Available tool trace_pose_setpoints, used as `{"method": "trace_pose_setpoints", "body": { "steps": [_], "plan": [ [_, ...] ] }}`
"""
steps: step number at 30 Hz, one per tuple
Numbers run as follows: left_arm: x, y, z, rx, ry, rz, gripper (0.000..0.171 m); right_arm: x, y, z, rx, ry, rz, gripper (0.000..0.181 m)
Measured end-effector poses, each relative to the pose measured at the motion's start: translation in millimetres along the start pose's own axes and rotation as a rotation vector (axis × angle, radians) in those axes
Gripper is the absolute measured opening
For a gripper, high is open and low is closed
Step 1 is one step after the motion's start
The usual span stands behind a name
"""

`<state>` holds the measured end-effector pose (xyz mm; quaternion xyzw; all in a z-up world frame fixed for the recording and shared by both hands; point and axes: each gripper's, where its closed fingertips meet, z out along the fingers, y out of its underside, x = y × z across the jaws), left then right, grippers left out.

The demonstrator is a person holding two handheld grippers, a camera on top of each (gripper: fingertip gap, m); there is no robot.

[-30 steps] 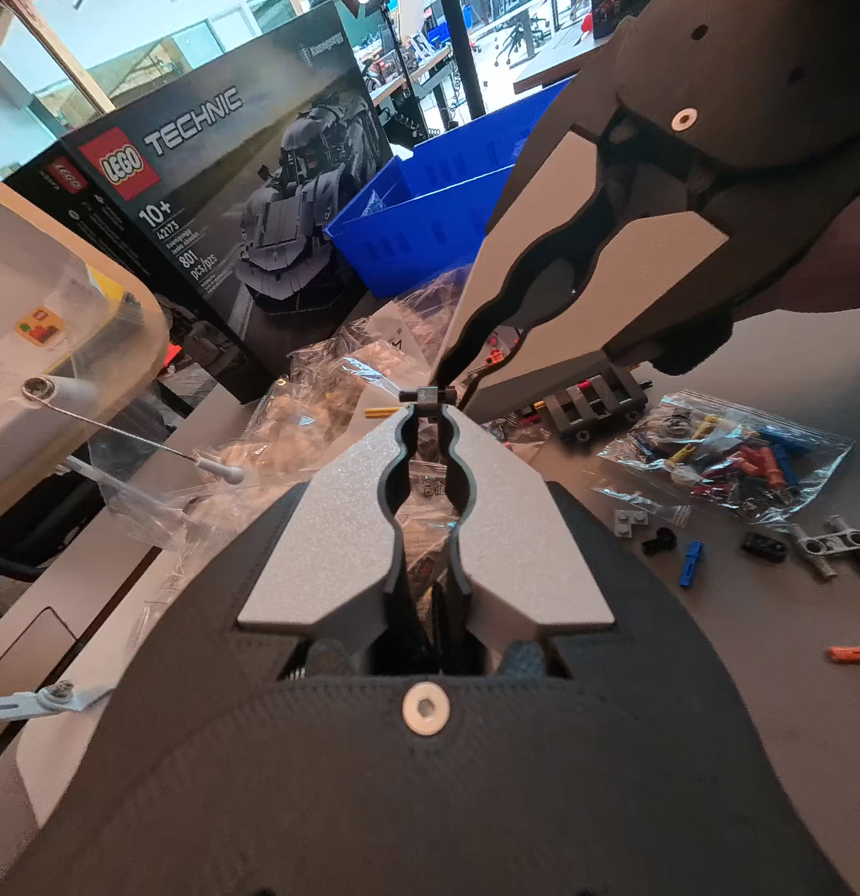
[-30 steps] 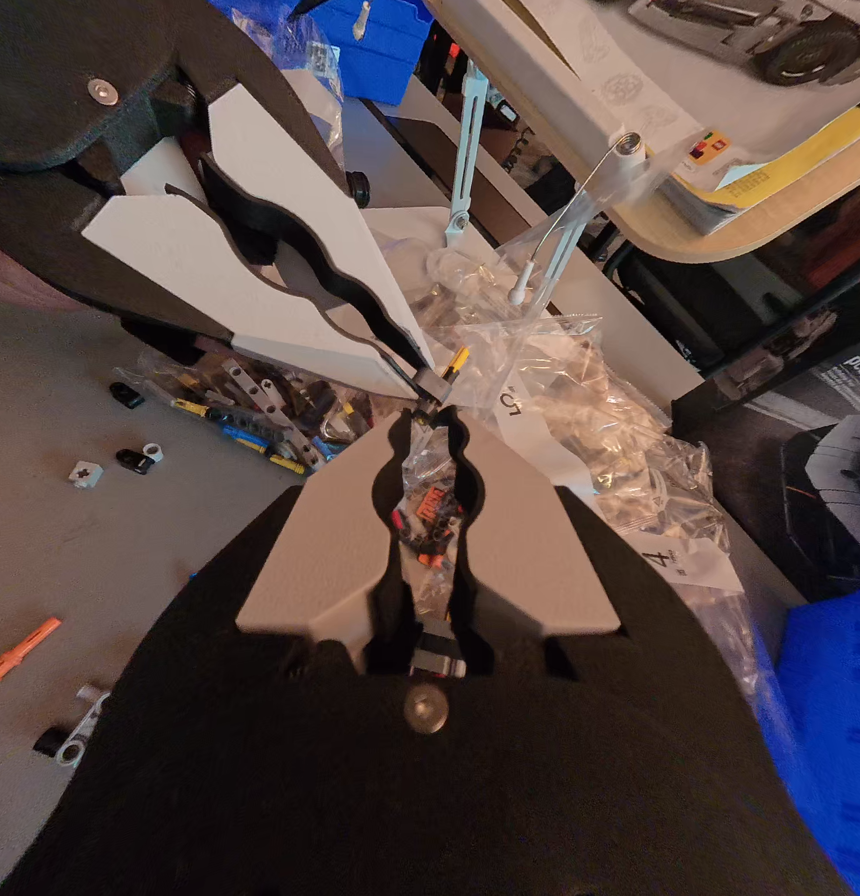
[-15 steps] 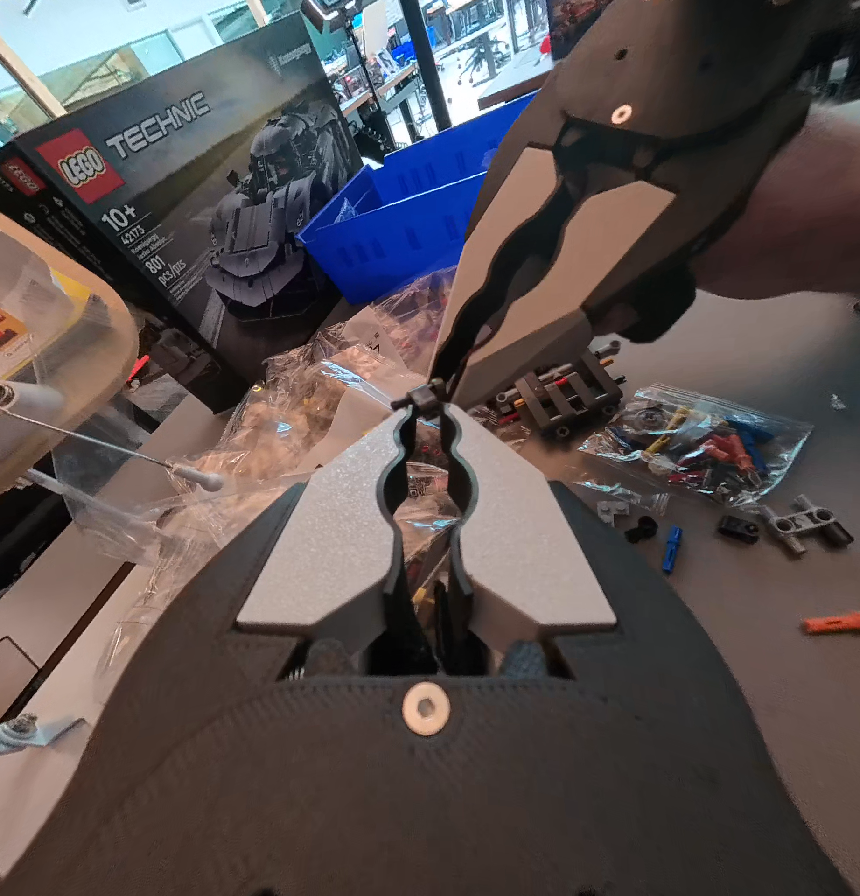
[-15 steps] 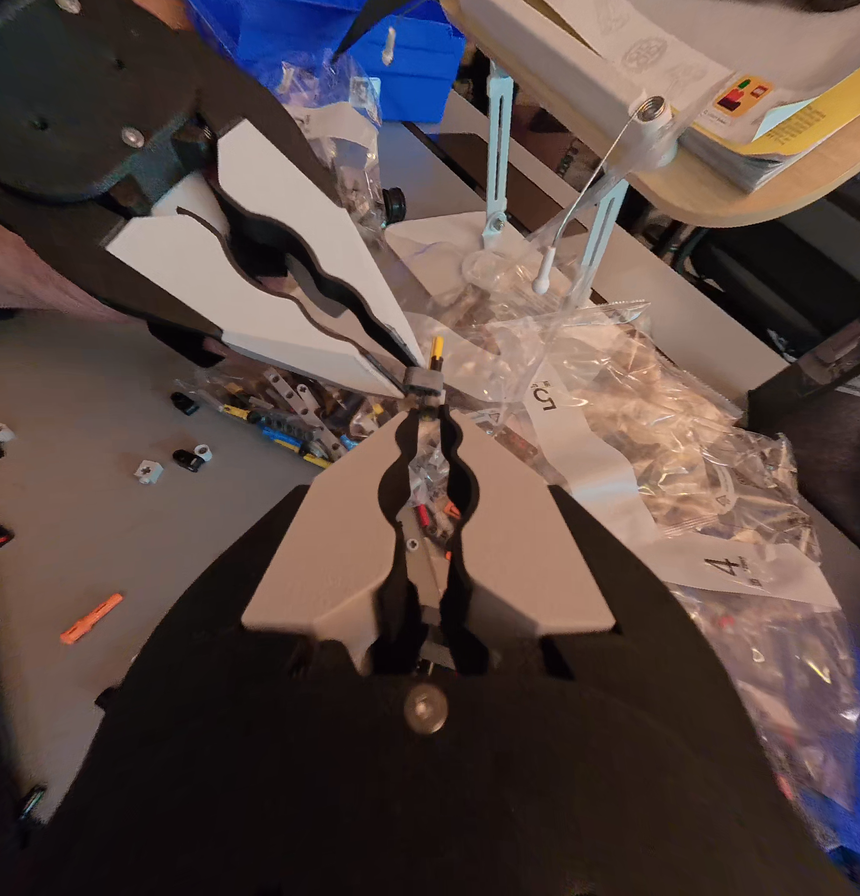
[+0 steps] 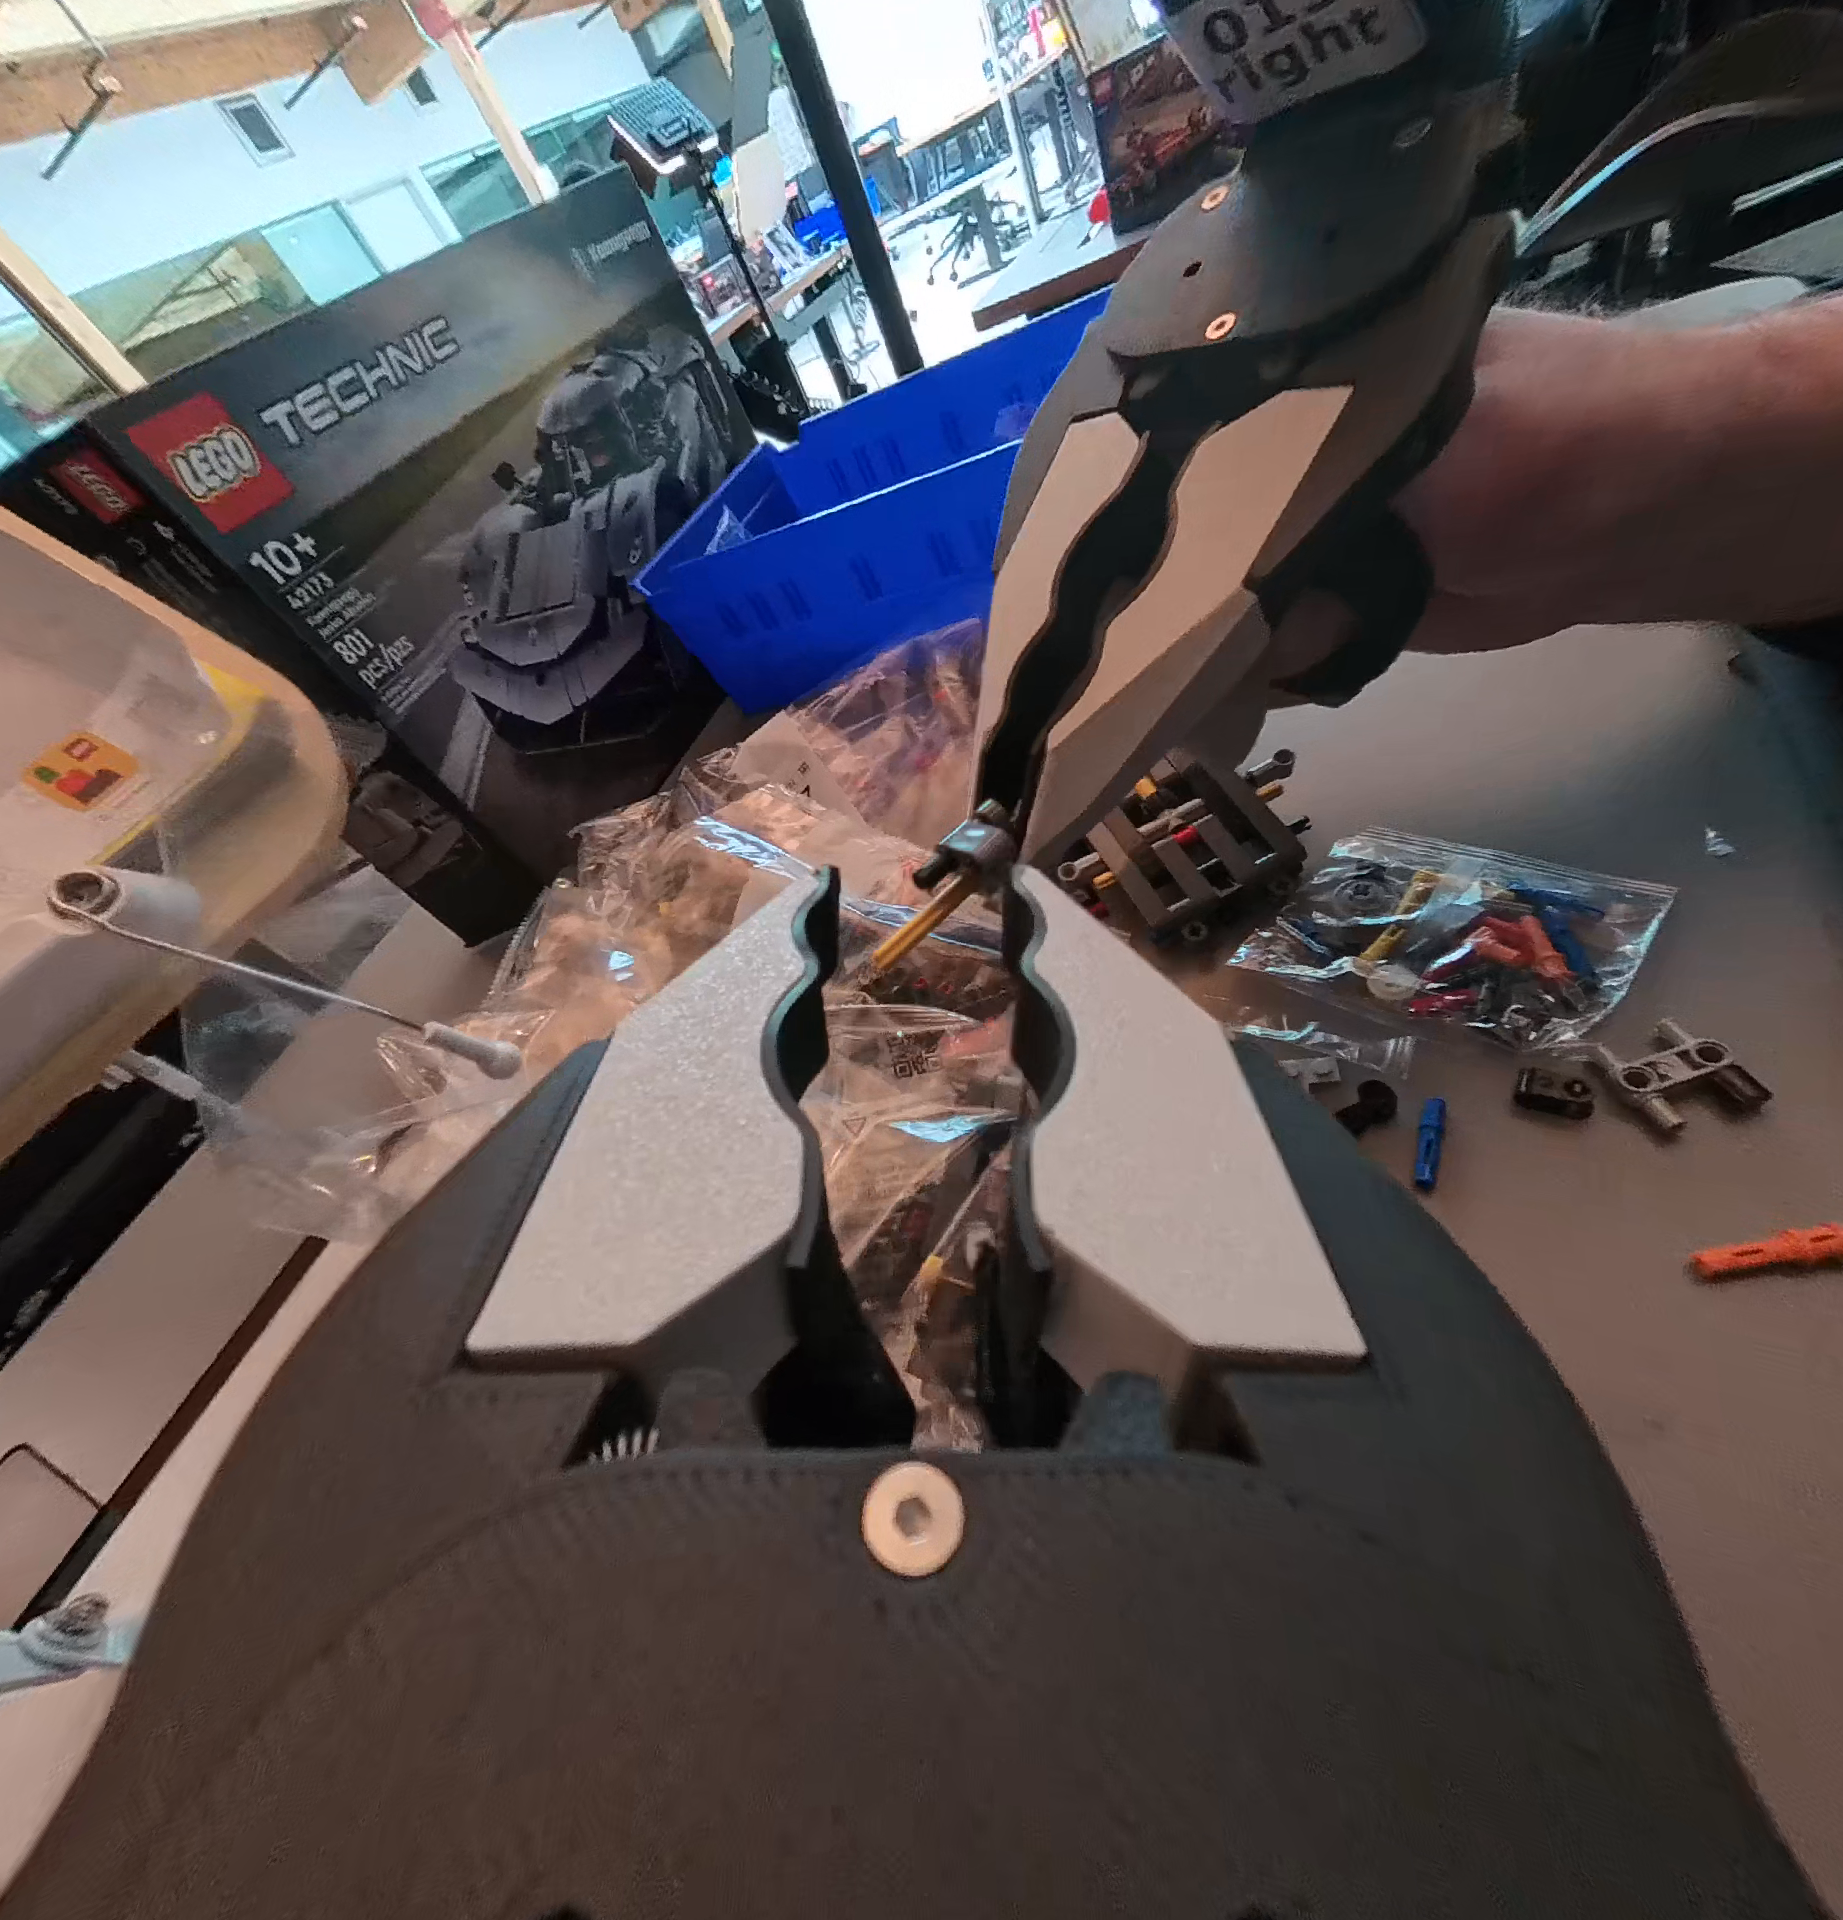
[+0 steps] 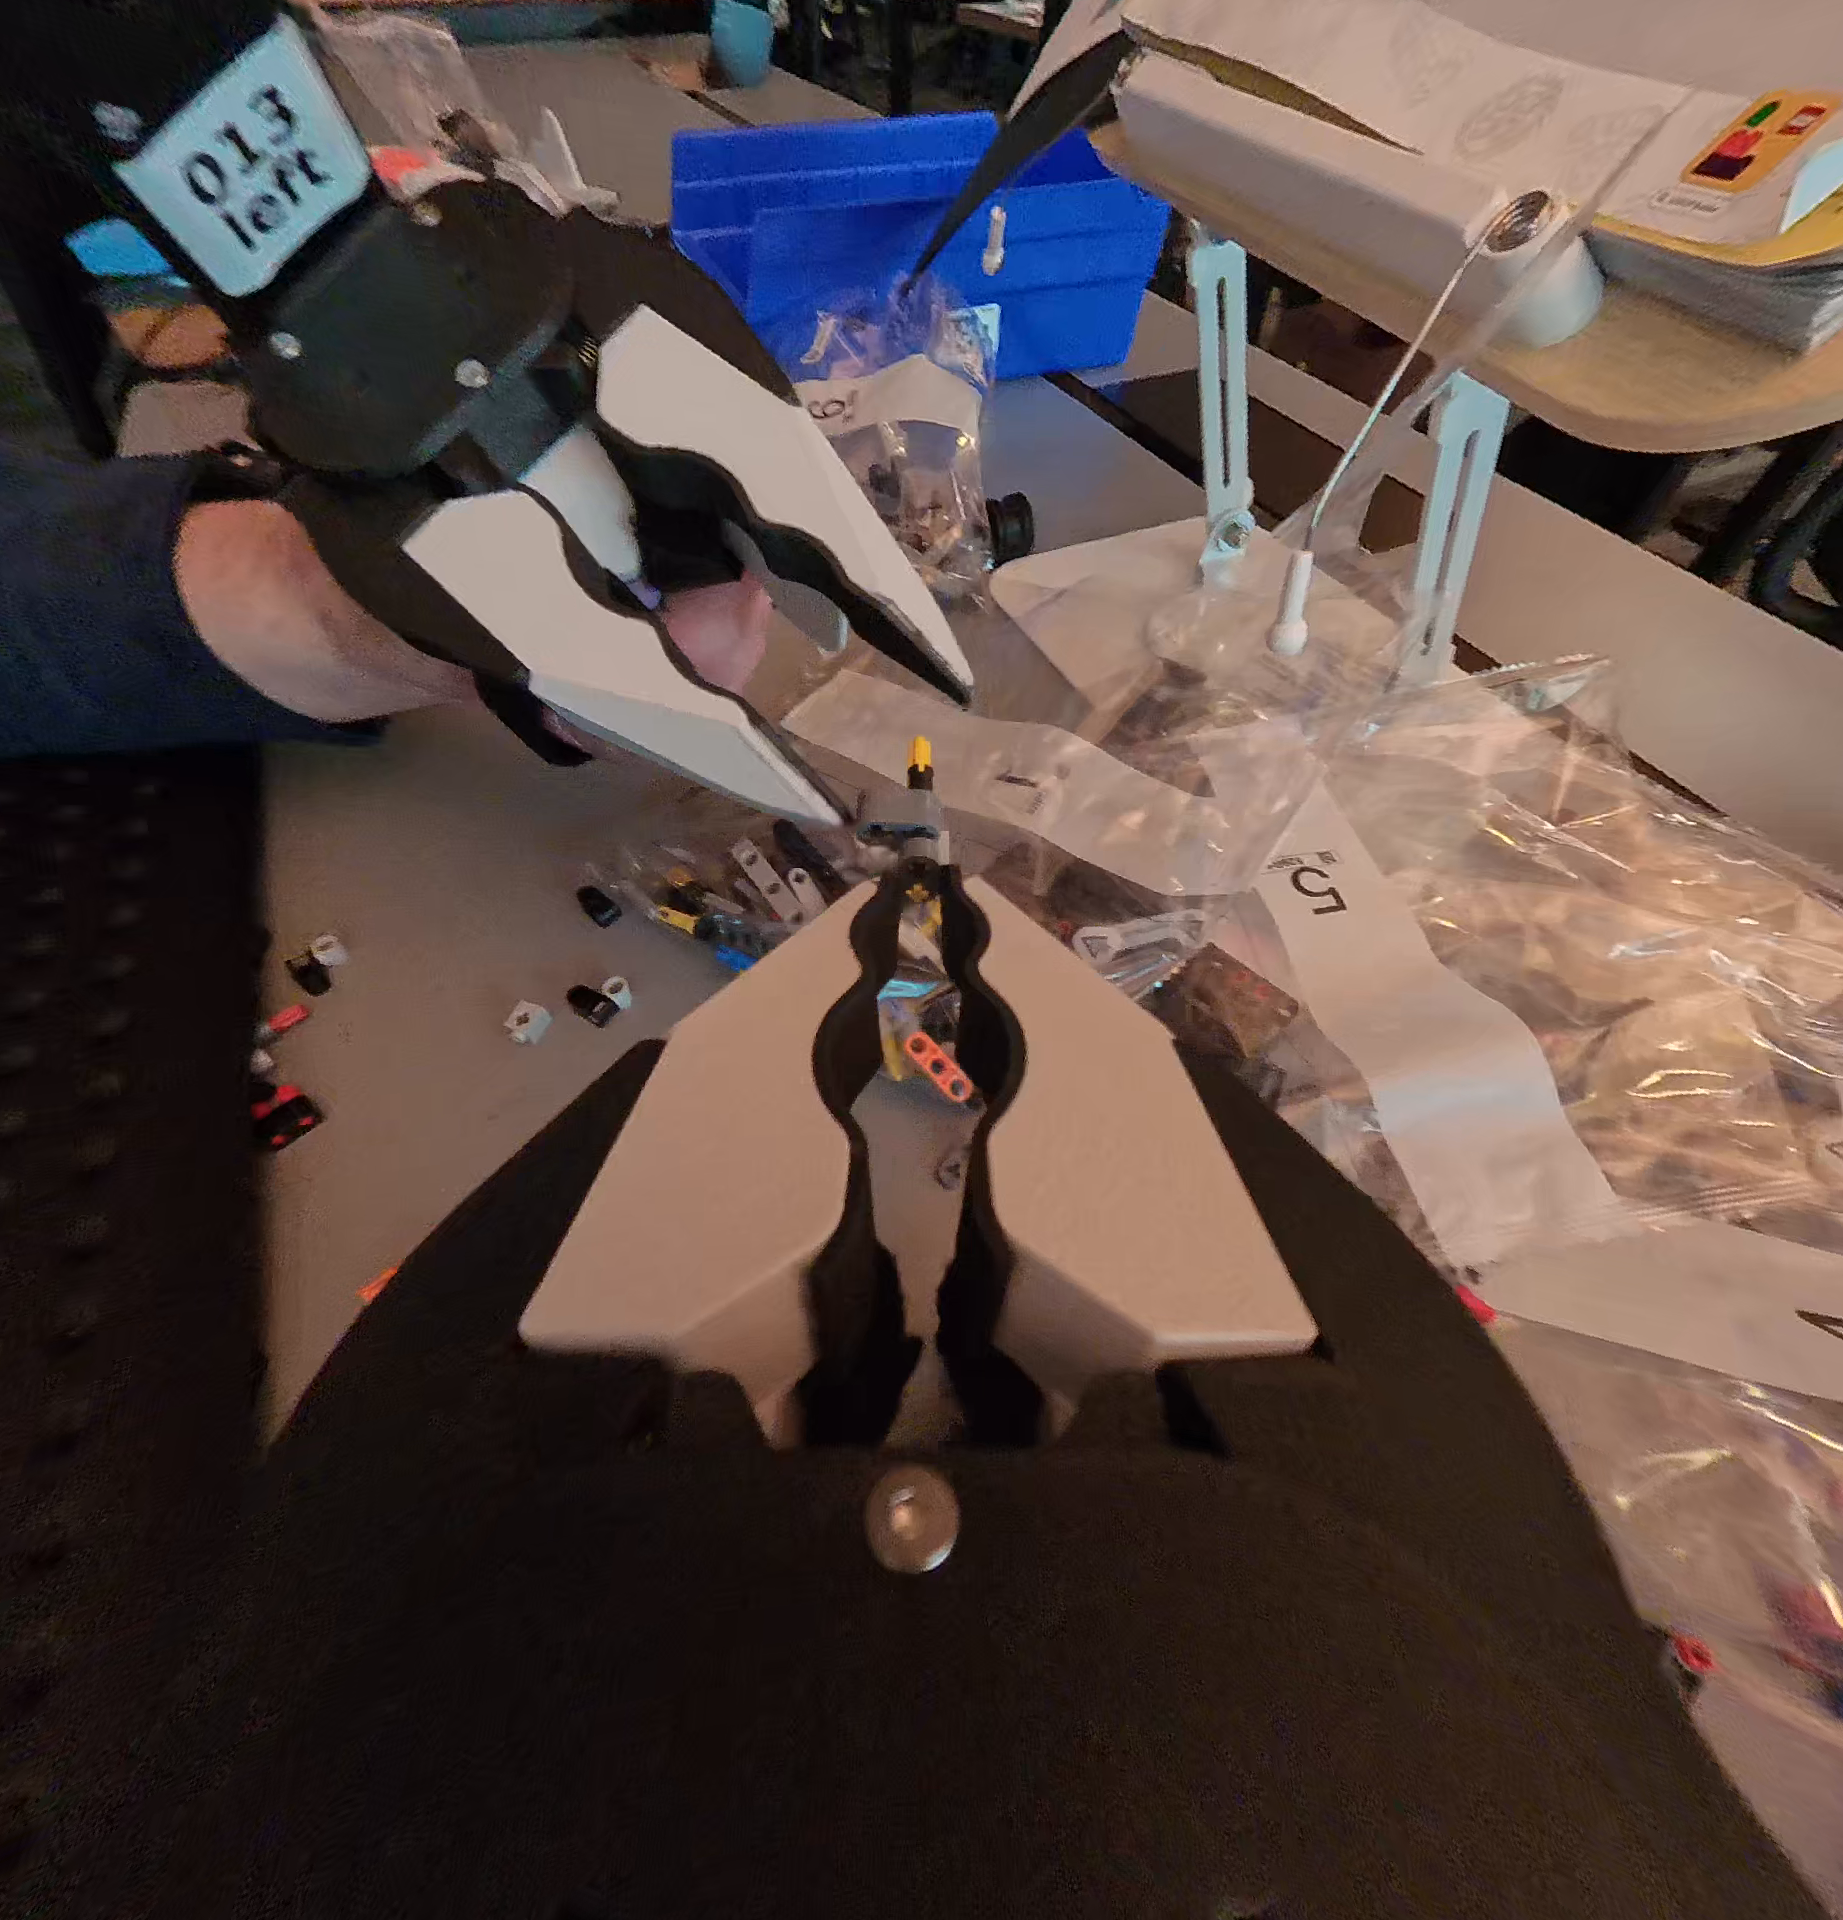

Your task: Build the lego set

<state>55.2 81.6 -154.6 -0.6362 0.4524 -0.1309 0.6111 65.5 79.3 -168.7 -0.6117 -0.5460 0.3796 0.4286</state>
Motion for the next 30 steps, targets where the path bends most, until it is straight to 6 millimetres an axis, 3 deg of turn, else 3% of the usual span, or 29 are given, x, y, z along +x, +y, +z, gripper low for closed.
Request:
{"method": "trace_pose_setpoints", "body": {
  "steps": [2,11,23,27,30],
  "plan": [
    [4.2,0.9,0.5,-0.002,0.032,-0.006,0.033,-4.2,0.2,0.4,0.003,-0.038,0.012,0.005],
    [17.9,0.0,-1.6,0.024,0.145,-0.049,0.017,-12.1,1.5,1.5,0.008,-0.117,0.044,0.005],
    [17.8,2.5,-0.3,-0.011,0.096,0.038,0.014,-8.6,4.8,4.3,0.002,-0.097,0.055,0.007],
    [18.8,2.0,-0.3,-0.009,0.097,0.045,0.013,-7.2,5.1,5.3,0.001,-0.086,0.054,0.016],
    [20.5,2.1,0.0,-0.013,0.101,0.053,0.013,-8.5,5.7,4.9,-0.007,-0.086,0.04,0.008]
  ]
}}
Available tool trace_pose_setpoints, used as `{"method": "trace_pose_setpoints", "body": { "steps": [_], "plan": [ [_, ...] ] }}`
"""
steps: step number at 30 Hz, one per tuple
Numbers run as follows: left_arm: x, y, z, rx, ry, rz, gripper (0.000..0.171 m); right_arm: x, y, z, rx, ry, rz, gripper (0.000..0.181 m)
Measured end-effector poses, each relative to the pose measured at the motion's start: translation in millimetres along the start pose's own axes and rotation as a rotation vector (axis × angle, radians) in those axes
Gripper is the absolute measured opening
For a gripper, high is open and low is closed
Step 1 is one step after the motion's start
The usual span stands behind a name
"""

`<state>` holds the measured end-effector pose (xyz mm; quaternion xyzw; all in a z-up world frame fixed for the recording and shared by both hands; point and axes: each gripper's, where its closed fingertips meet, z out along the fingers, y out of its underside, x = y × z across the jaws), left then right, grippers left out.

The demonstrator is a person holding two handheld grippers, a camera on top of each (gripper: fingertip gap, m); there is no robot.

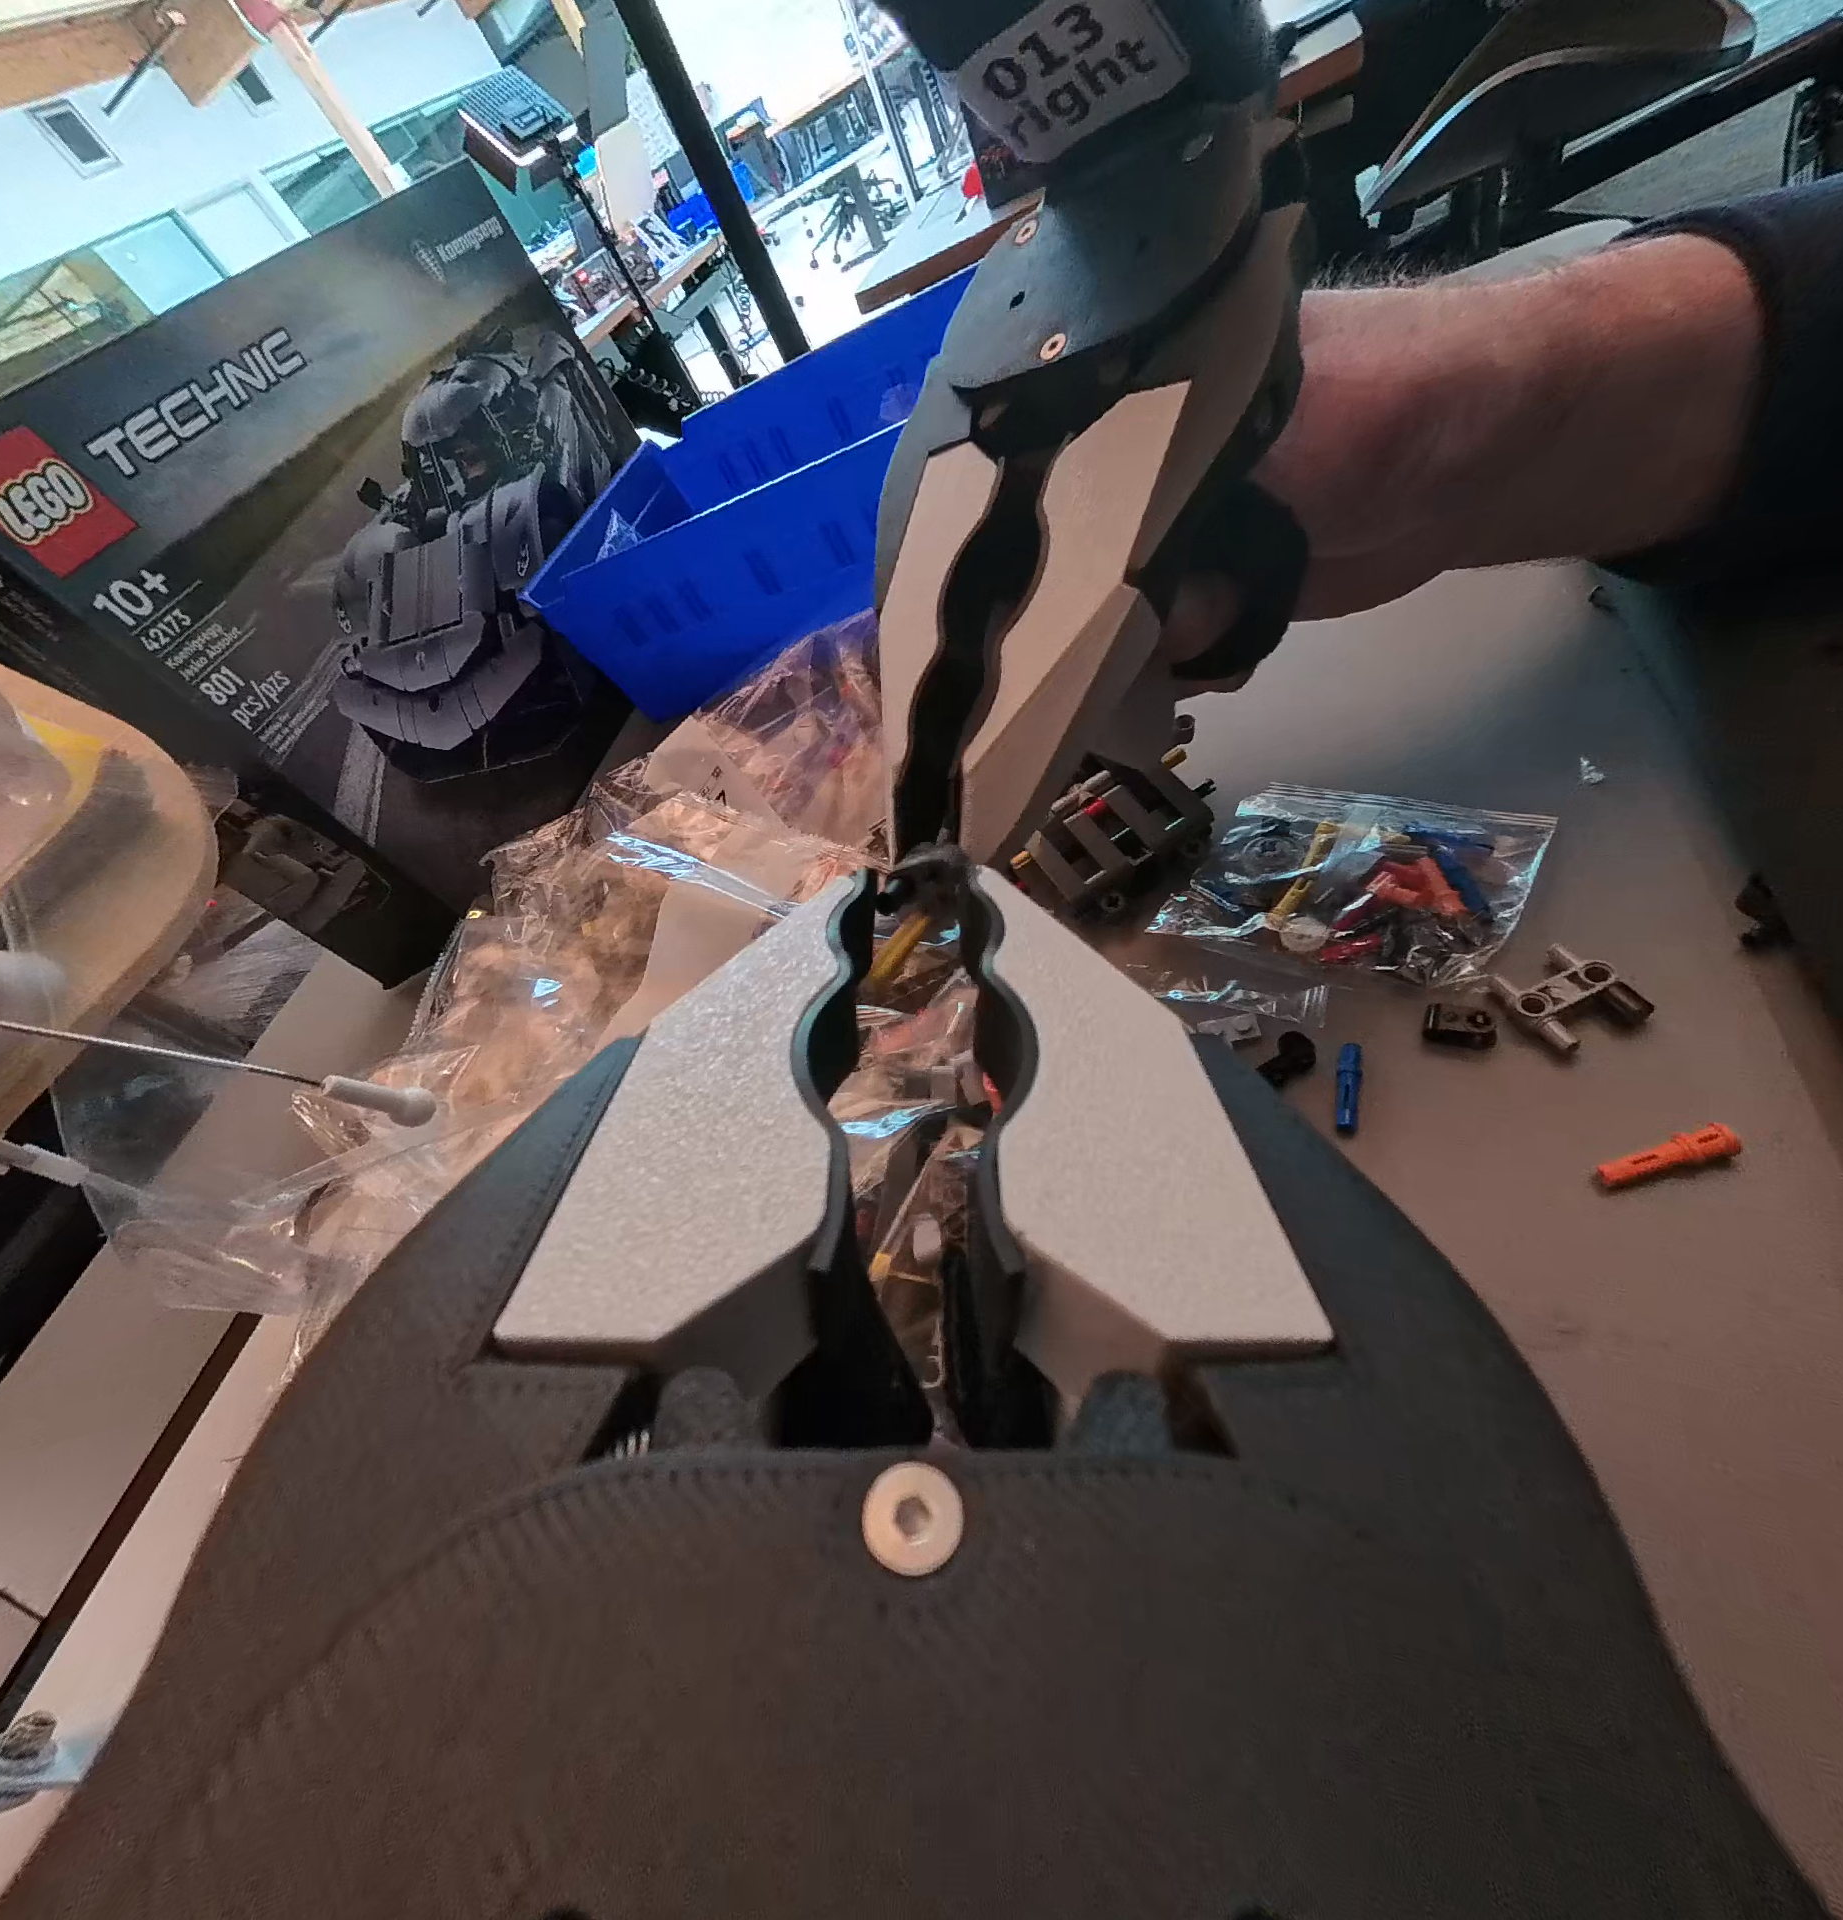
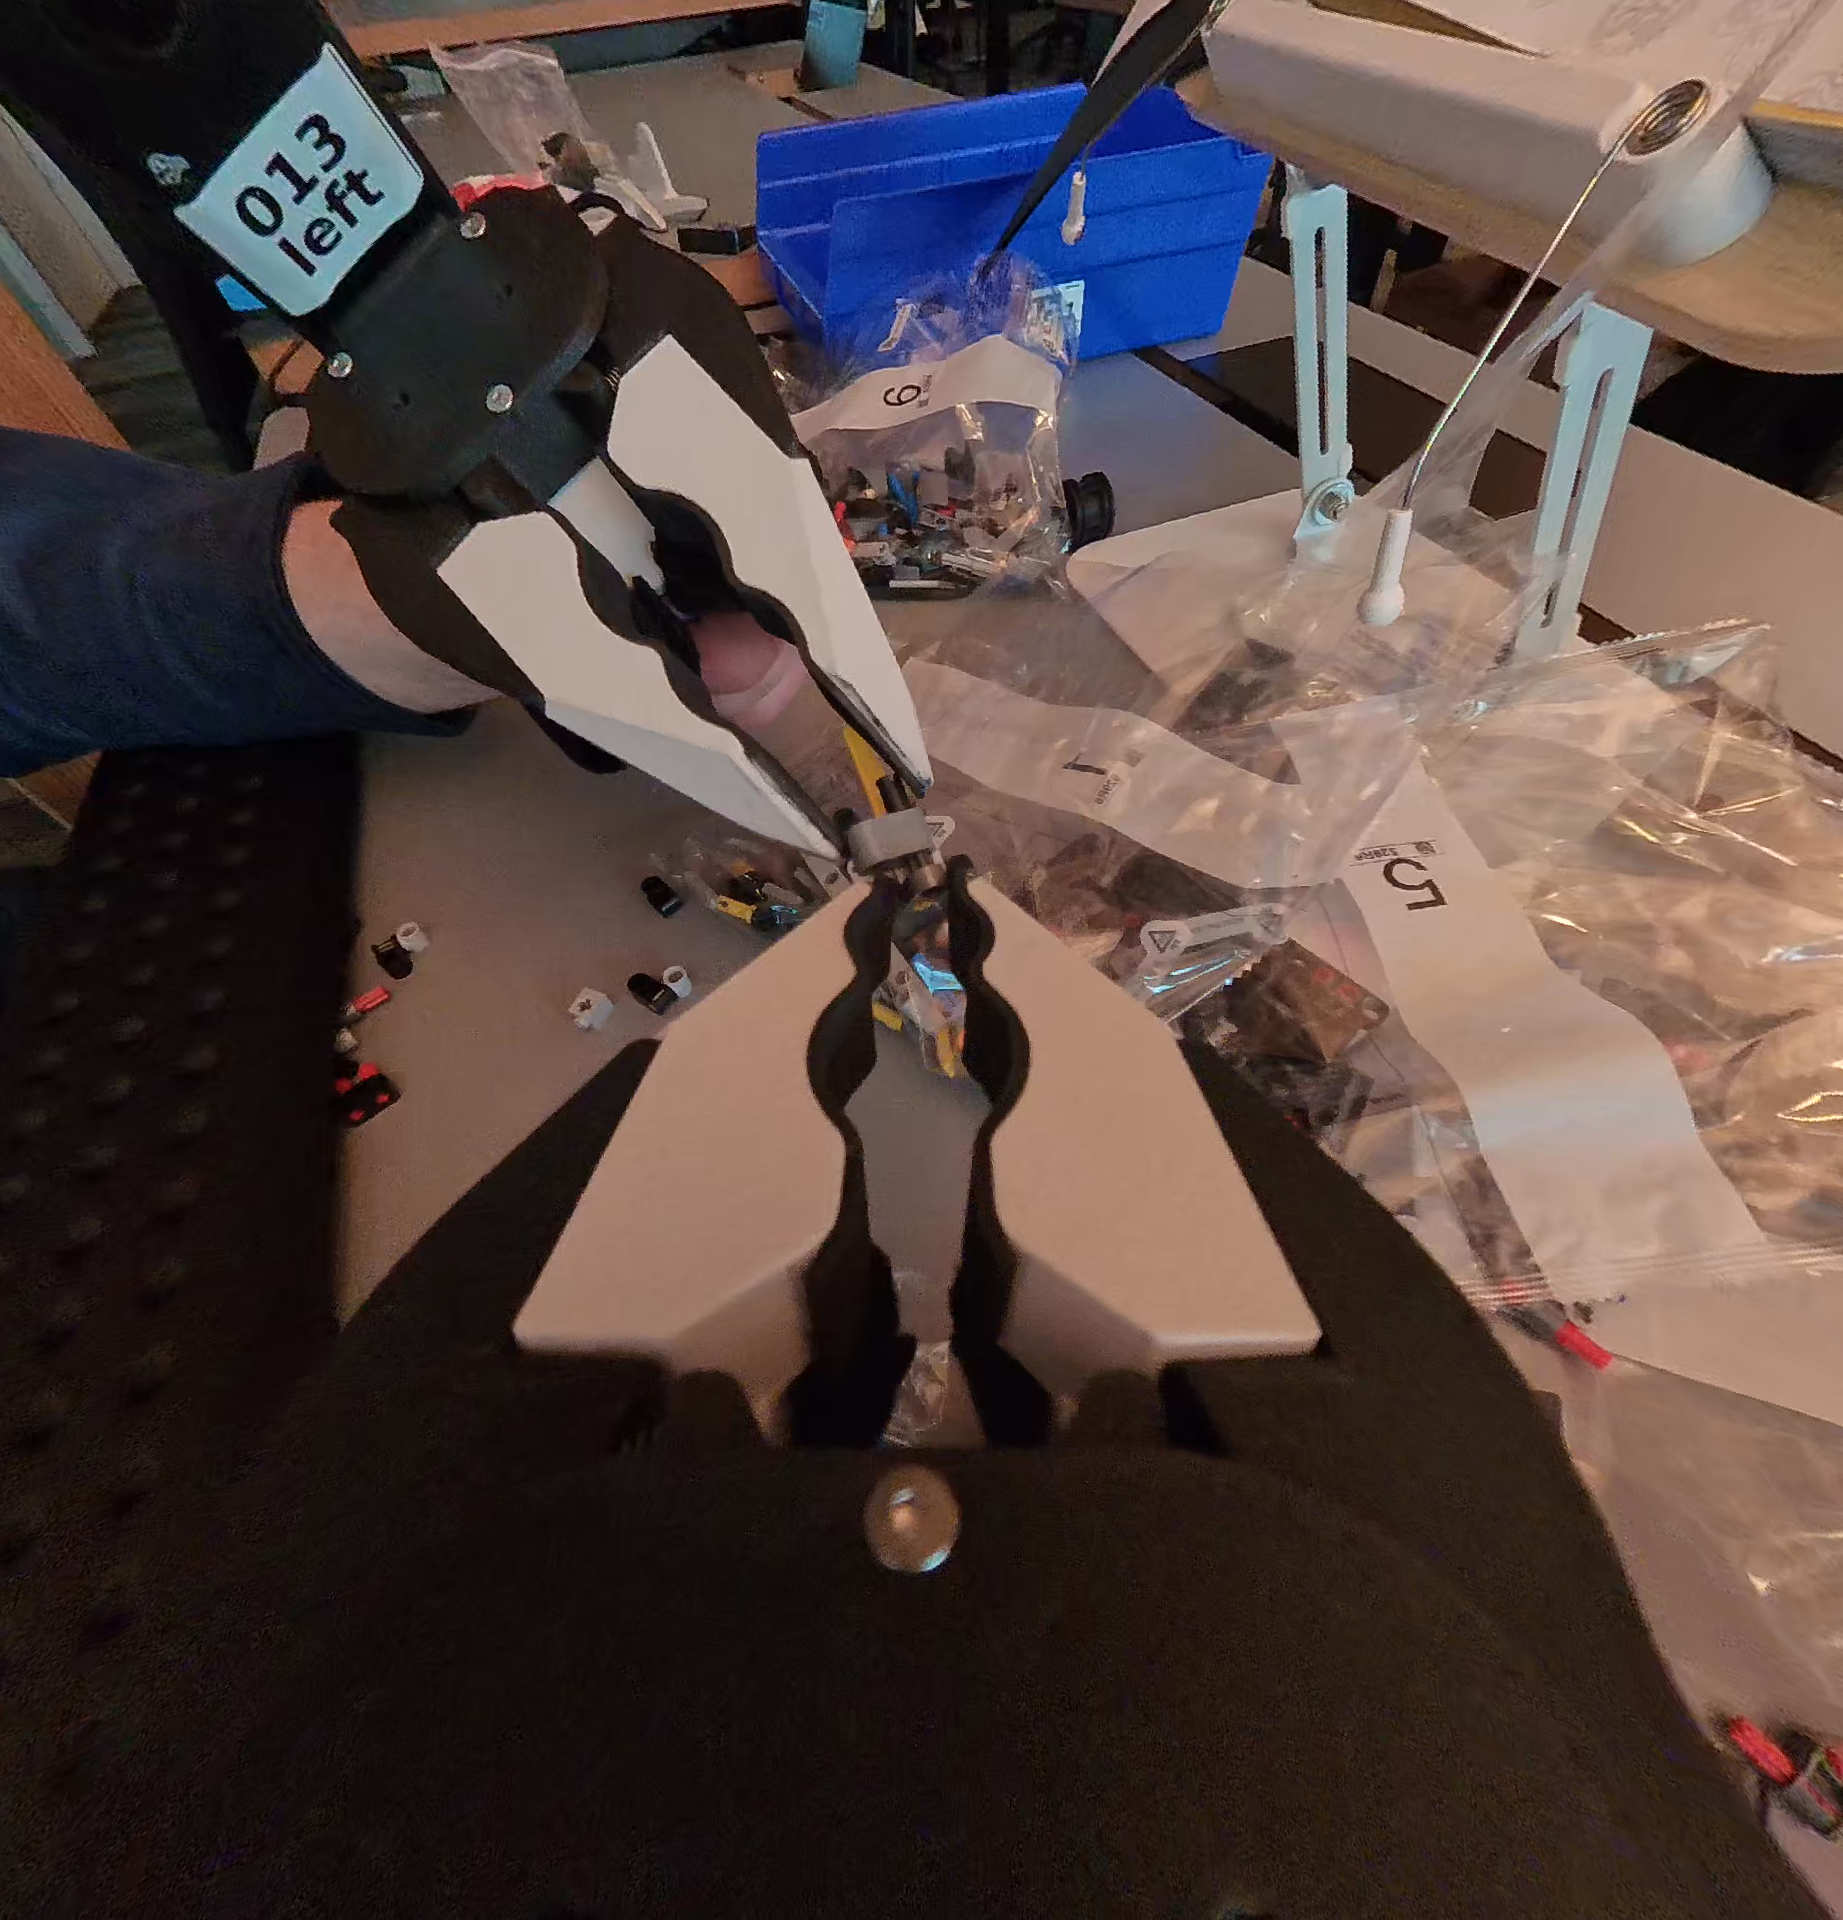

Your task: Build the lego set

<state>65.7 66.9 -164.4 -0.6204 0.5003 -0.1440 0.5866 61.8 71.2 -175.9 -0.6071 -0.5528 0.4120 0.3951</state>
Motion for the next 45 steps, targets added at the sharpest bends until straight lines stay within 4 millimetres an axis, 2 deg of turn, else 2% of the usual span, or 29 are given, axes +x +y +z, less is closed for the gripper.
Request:
{"method": "trace_pose_setpoints", "body": {
  "steps": [10,15,17,22,27,33,45],
  "plan": [
    [11.5,-0.5,2.2,0.004,0.049,0.042,0.018,-8.6,4.8,2.8,-0.036,-0.052,-0.001,0.005],
    [16.0,0.4,1.9,-0.007,0.076,0.047,0.009,-10.4,5.4,2.5,-0.043,-0.062,-0.009,0.005],
    [18.3,0.1,0.6,-0.008,0.093,0.051,0.0,-12.2,7.1,3.8,-0.054,-0.068,-0.02,0.004],
    [14.7,-0.2,-2.8,-0.008,0.088,0.052,0.0,-15.1,6.9,3.8,-0.054,-0.086,-0.023,0.004],
    [14.6,4.3,-3.6,-0.038,0.088,0.077,0.023,-15.2,3.8,1.7,-0.035,-0.095,-0.014,0.004],
    [18.0,6.8,-2.4,-0.044,0.113,0.057,0.015,-15.9,4.8,1.9,-0.044,-0.088,-0.043,0.005],
    [21.0,3.9,-2.3,-0.011,0.148,-0.006,0.013,-18.8,3.9,2.2,-0.042,-0.088,-0.081,0.004]
  ]
}}
